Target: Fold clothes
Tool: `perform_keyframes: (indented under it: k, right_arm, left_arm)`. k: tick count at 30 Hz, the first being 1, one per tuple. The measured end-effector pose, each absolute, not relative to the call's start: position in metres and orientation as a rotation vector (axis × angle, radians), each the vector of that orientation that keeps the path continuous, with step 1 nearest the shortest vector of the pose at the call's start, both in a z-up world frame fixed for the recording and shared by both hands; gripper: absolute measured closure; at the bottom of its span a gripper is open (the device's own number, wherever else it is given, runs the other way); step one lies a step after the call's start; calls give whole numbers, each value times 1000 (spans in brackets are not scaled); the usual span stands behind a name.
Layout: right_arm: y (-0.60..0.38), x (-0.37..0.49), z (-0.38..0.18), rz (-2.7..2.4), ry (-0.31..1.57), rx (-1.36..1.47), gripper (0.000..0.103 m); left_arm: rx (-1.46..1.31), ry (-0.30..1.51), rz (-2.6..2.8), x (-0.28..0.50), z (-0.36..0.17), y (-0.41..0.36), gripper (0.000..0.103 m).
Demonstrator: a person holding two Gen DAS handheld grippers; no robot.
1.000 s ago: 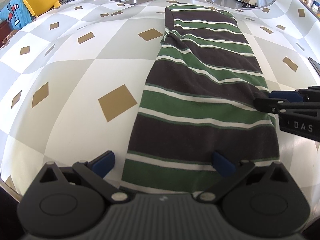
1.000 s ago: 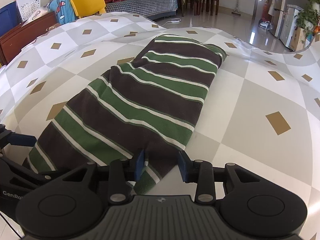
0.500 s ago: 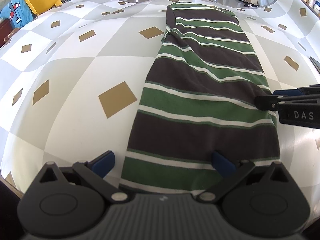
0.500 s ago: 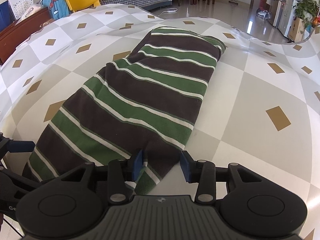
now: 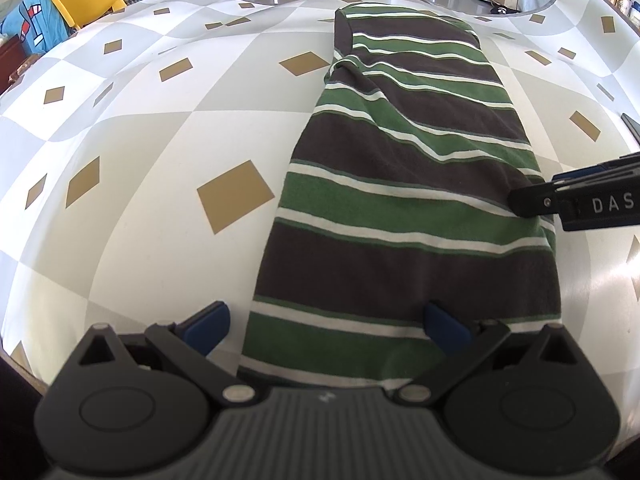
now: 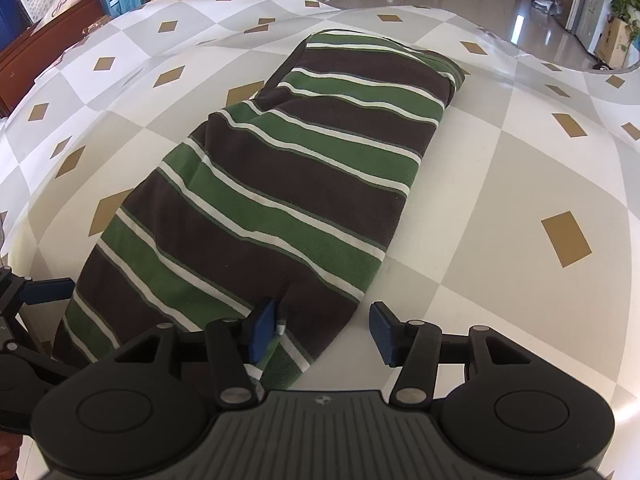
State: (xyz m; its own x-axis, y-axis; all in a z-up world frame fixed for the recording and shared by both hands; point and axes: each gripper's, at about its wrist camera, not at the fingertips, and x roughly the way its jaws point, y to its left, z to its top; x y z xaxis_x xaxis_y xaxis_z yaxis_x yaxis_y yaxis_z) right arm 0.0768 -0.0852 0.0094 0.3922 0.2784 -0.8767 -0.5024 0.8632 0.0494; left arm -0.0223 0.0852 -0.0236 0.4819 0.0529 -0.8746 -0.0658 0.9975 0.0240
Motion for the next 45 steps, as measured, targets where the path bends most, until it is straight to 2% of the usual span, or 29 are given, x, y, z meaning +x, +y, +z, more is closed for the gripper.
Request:
perform_keyframes:
  k: [14,21,33,45]
  right_arm:
    - [-106,122,12,590,1126,-110,53]
    - [-124,149,10,500,1099,26,53]
    - [-120,173,6,423,1039,41,53]
    - [-122,202,0,378,970,170,52]
  left_arm:
    - [7,1085,92,-17,-33,81,0]
    - [12,1092,104,-17,-35,78,0]
    - [10,1092,109,-17,-32,75,0]
    - [10,1086,105,-20,-33,75,0]
